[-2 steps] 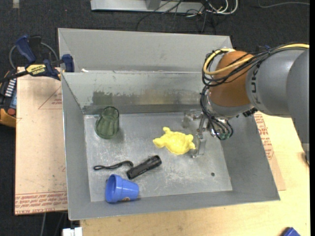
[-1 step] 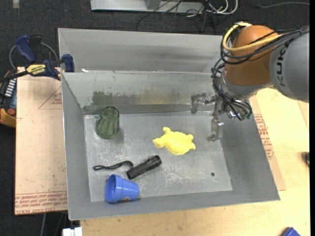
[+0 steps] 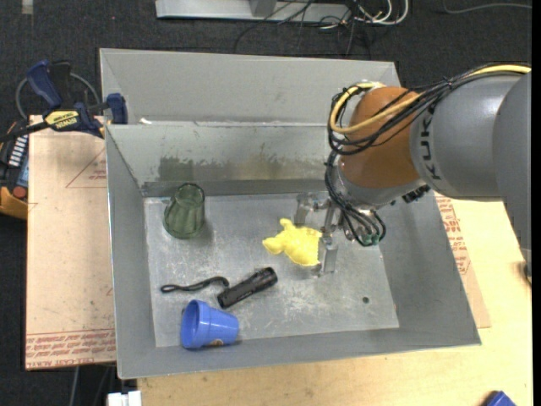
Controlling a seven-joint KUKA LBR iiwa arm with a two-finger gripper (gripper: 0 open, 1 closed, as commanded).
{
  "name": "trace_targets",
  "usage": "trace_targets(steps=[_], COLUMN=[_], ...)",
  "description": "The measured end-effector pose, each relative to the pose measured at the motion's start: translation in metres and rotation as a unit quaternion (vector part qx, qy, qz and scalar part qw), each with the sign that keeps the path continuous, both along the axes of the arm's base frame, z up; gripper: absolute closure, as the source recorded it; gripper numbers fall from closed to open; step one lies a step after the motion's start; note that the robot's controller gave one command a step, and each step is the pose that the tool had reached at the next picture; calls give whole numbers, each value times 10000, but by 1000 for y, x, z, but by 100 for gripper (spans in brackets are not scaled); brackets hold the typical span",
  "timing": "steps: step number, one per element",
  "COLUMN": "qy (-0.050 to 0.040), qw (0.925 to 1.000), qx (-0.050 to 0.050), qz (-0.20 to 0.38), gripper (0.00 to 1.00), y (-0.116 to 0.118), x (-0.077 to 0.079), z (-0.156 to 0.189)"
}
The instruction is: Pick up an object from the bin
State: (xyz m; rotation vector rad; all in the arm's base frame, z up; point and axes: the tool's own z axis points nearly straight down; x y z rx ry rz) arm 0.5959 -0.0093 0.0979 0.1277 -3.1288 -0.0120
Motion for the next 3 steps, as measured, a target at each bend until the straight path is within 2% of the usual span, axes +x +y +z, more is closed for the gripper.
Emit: trace_targets(steps=[1,2,3], qy=[-124,-24,-24], qw=[9977,9976,9976], qx=[-34,2,1], qz=[673,-697,-694], gripper=[0,100,100], y=[2,-13,-13], x=[2,5,5], z=[-29,-27,-27])
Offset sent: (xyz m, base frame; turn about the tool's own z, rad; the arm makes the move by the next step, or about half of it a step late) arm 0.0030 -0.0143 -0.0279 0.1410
